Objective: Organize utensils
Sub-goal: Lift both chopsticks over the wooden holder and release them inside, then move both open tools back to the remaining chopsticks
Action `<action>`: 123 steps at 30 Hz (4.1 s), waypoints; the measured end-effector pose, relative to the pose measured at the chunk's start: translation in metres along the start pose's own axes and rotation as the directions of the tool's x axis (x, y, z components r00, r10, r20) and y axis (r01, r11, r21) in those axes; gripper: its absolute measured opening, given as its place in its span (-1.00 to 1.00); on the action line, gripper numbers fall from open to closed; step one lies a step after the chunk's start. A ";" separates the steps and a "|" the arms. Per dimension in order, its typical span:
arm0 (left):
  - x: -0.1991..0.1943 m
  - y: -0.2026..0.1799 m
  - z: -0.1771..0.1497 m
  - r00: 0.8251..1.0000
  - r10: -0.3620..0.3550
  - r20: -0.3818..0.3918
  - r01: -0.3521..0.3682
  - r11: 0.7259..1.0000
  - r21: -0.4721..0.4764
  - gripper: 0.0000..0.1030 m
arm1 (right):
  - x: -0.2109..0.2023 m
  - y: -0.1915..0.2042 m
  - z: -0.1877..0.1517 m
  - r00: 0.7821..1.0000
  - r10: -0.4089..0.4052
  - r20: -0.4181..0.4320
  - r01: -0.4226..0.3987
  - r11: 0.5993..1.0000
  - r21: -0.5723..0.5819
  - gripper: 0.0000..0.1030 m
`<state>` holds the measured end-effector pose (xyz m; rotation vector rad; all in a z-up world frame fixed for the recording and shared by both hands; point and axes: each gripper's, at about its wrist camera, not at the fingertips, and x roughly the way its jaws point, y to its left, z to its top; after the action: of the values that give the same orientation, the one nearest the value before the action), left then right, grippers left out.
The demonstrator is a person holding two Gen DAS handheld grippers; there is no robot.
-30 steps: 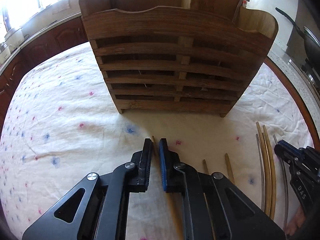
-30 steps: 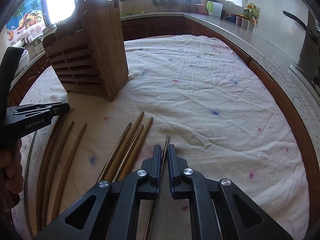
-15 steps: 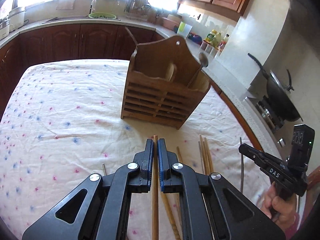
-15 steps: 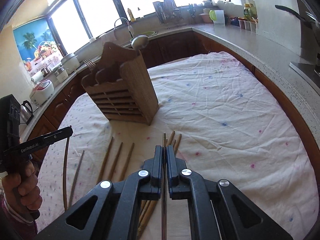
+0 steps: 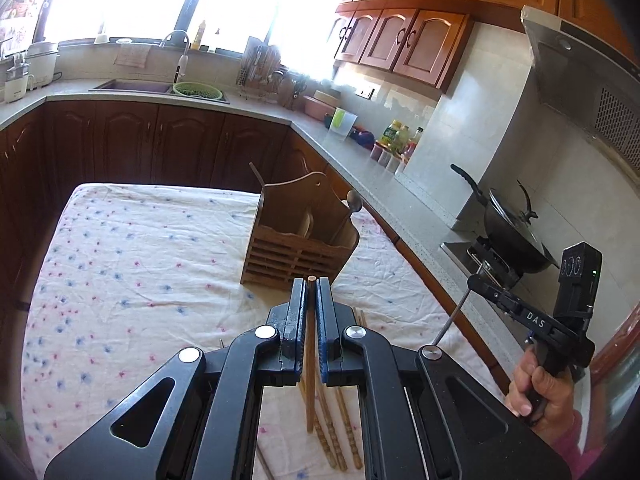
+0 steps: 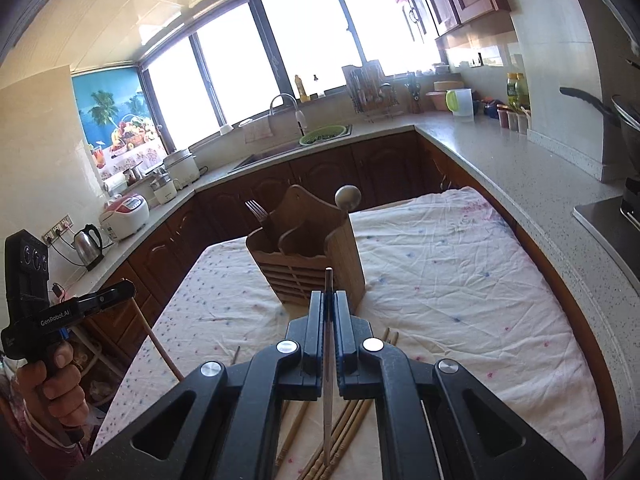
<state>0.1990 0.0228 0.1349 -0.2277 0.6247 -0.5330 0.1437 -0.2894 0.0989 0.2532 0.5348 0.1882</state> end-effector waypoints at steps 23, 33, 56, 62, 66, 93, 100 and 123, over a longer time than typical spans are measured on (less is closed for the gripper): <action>-0.009 -0.010 0.092 0.972 0.041 0.230 -0.059 0.996 0.071 -0.92 | 0.018 0.009 0.079 0.986 0.039 0.160 -0.042 0.999 0.015 -0.92; 0.040 -0.005 0.175 0.944 0.101 0.315 -0.124 0.991 0.054 -0.92 | 0.062 0.007 0.152 0.966 0.010 0.258 -0.024 0.998 0.050 -0.92; 0.153 0.051 0.104 0.968 0.181 0.176 -0.179 0.984 -0.028 -0.89 | 0.156 -0.023 0.079 0.988 -0.040 0.150 0.025 0.994 0.104 -0.90; 0.154 0.045 0.108 0.968 0.209 0.137 -0.210 0.978 -0.010 -0.01 | 0.157 -0.027 0.082 0.992 -0.009 0.123 -0.005 0.994 0.113 -0.63; 0.125 0.046 0.099 0.963 0.192 0.188 -0.187 0.981 -0.045 0.45 | 0.133 -0.021 0.077 0.983 0.015 0.186 -0.034 0.994 0.100 0.31; 0.012 0.058 -0.094 0.943 0.332 0.011 -0.323 0.925 -0.199 0.95 | 0.012 -0.026 -0.065 0.999 -0.017 0.050 0.011 0.992 0.126 0.93; 0.022 0.054 -0.129 0.945 0.320 -0.073 -0.328 0.921 -0.210 0.95 | 0.010 -0.033 -0.108 0.998 -0.042 -0.037 0.046 0.990 0.137 0.93; 0.137 0.016 -0.104 0.933 0.233 -0.274 -0.252 0.967 -0.034 0.29 | 0.093 -0.065 -0.091 0.970 -0.091 -0.227 0.127 0.981 0.146 -0.12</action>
<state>0.2355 -0.0423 -0.0211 -0.1407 0.9235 -0.3046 0.1821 -0.3116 -0.0398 0.3602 0.7828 0.0657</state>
